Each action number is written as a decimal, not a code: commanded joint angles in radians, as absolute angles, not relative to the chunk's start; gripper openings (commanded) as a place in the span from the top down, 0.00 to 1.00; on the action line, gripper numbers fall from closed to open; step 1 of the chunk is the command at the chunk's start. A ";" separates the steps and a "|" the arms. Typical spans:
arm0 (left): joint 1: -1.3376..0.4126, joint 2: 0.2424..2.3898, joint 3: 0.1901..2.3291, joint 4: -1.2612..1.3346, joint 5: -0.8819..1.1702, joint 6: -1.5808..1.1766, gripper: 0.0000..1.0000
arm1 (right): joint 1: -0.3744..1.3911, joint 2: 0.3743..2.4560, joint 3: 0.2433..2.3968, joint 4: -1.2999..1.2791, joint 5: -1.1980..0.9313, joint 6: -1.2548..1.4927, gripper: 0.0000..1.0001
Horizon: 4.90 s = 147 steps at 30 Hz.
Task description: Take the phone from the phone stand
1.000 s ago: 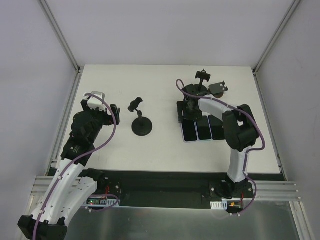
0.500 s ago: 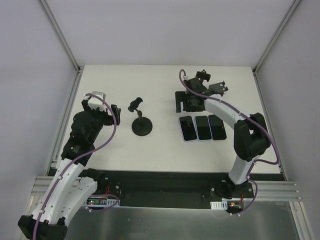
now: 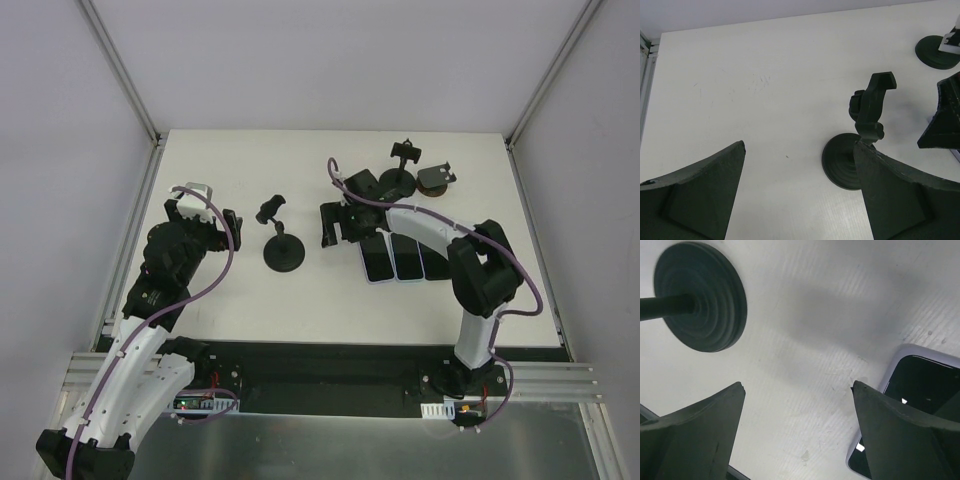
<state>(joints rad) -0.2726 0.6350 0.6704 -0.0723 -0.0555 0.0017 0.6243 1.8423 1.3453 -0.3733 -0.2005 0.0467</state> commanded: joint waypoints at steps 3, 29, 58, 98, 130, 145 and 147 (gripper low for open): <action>-0.259 0.630 0.678 -0.069 -0.032 0.014 0.12 | 0.617 1.942 1.382 -0.385 -0.199 0.058 0.09; -0.259 0.634 0.680 -0.072 -0.028 0.014 0.12 | 0.629 1.678 1.333 -0.170 -0.446 -0.139 0.08; -0.259 0.623 0.681 -0.072 -0.026 0.017 0.12 | 0.807 1.919 1.476 0.097 -0.305 -0.157 0.62; -0.259 0.609 0.676 -0.071 -0.034 0.021 0.12 | 0.402 1.691 1.322 0.005 -0.063 -0.061 0.16; -0.259 0.236 0.554 0.055 -0.138 0.054 0.01 | 0.350 0.224 0.683 -0.284 0.679 -0.250 0.04; -0.259 0.212 0.511 0.101 -0.118 0.075 0.01 | 0.351 0.106 0.523 -0.146 0.609 -0.273 0.04; -0.259 0.216 0.514 0.101 -0.109 0.075 0.01 | 0.353 0.104 0.525 -0.143 0.611 -0.273 0.04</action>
<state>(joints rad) -0.2726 0.1978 0.5076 0.0483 -0.1318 0.0677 0.3550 0.1188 0.5259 -0.2115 0.6186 -0.2508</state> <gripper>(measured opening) 0.992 0.962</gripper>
